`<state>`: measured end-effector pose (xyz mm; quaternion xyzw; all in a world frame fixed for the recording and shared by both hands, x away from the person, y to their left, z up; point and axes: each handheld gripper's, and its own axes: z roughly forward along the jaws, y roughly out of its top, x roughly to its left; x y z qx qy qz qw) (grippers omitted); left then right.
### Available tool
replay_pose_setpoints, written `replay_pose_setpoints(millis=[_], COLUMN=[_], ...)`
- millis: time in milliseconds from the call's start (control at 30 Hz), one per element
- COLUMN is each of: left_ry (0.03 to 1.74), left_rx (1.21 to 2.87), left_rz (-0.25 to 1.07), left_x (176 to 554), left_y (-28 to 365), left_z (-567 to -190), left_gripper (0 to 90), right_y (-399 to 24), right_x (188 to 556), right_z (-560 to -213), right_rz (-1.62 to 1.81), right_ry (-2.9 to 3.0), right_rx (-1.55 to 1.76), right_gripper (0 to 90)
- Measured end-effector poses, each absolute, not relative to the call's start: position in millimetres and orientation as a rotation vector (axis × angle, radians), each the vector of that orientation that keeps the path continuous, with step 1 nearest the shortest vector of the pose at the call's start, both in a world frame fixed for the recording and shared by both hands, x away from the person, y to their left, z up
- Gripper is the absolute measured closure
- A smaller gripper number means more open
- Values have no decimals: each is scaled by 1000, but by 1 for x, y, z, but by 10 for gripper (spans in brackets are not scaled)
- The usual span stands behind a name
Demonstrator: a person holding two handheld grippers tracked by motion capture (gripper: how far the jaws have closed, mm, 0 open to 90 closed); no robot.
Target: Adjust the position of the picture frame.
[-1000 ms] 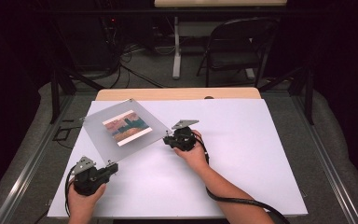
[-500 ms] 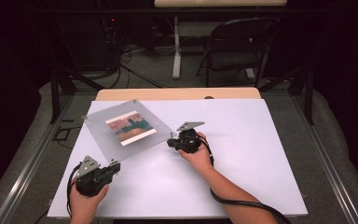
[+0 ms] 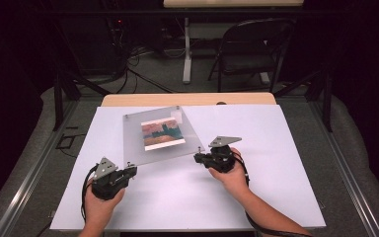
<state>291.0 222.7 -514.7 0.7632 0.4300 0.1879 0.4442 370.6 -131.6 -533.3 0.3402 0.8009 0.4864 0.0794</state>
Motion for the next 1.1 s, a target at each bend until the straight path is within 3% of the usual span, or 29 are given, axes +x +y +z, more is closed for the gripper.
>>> replay_pose_setpoints(millis=[433,1100], left_ry=[988,1002], left_rx=[1902,1880], left_rz=[420,374], left_x=[316,339], left_y=[185,173], left_z=[-512,-518], left_gripper=[843,847], right_y=[-182,-193], right_x=[344,347], right_z=[-531,-530], right_rz=[1465,1456], right_ry=[2300,2234], right_rx=[1128,1165], right_gripper=[851,852])
